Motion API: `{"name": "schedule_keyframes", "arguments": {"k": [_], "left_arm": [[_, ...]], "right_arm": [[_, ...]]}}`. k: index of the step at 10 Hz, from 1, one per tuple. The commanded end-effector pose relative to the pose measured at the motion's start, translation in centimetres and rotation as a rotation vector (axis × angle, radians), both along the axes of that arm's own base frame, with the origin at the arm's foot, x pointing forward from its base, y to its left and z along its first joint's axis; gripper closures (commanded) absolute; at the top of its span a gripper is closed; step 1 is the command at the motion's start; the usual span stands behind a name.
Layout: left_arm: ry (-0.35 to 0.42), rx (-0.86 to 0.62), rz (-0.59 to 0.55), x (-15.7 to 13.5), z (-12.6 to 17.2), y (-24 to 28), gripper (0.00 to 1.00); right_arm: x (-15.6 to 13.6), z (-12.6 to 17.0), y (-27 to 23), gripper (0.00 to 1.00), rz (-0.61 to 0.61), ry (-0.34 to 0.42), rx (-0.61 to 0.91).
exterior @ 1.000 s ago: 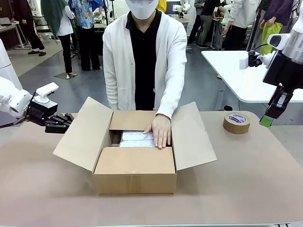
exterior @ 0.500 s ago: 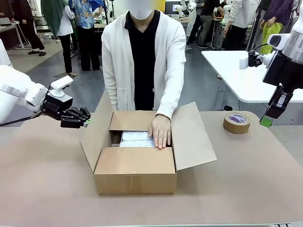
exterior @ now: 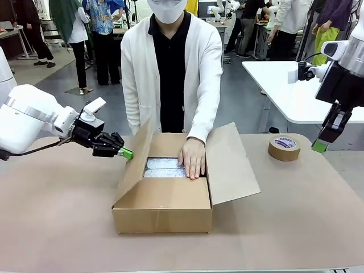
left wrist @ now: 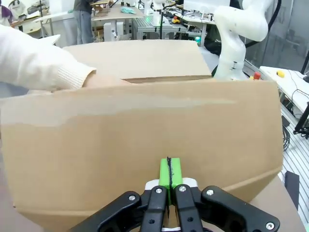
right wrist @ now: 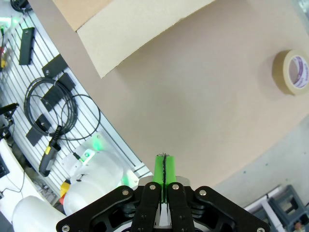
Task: Wrap the clocks to prevent damage.
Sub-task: Push the right (or left) flap of the Package Box to close it, then push the left (or right) flap of the Package Box to close it.
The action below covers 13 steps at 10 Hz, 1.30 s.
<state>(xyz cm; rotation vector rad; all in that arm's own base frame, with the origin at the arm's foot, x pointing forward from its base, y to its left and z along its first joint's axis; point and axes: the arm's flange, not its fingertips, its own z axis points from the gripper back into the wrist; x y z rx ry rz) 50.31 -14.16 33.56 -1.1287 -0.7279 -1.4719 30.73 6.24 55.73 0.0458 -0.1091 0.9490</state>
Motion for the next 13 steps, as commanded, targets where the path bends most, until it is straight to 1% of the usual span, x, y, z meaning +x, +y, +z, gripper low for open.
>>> {"name": "schedule_keyframes", "arguments": {"k": [1, 3, 5, 8, 9, 10, 11, 13], "left_arm": [[0.0, -0.025, 0.028, 0.5, -1.0, -2.2, 1.0], [0.015, 0.014, 0.004, 1.1, -1.7, -2.5, 1.0], [0.026, 0.028, 0.029, 0.8, -3.3, -2.1, 1.0], [0.035, 0.07, 0.031, 1.4, -3.7, -1.1, 1.0], [0.03, 0.061, 0.042, 1.1, -3.7, -1.0, 1.0], [0.019, 0.055, 0.011, -0.1, -2.6, -0.8, 1.0], [0.04, 0.011, 0.017, 1.0, -2.6, -1.5, 1.0], [0.04, 0.011, 0.017, 1.0, -2.6, -1.5, 1.0]], "right_arm": [[0.0, -0.2, -0.1, 0.99, 0.01, 0.007, 0.015], [0.0, -0.2, -0.1, 0.99, 0.01, 0.007, 0.015], [0.0, -0.2, -0.1, 0.99, 0.01, 0.007, 0.015], [0.0, -0.2, -0.1, 0.99, 0.01, 0.007, 0.015], [0.0, -0.2, -0.1, 0.99, 0.01, 0.007, 0.015], [0.0, -0.2, -0.1, 0.99, 0.01, 0.007, 0.015], [0.0, -0.2, -0.1, 0.99, 0.01, 0.007, 0.015], [0.0, -0.2, -0.1, 0.99, 0.01, 0.007, 0.015]]}}
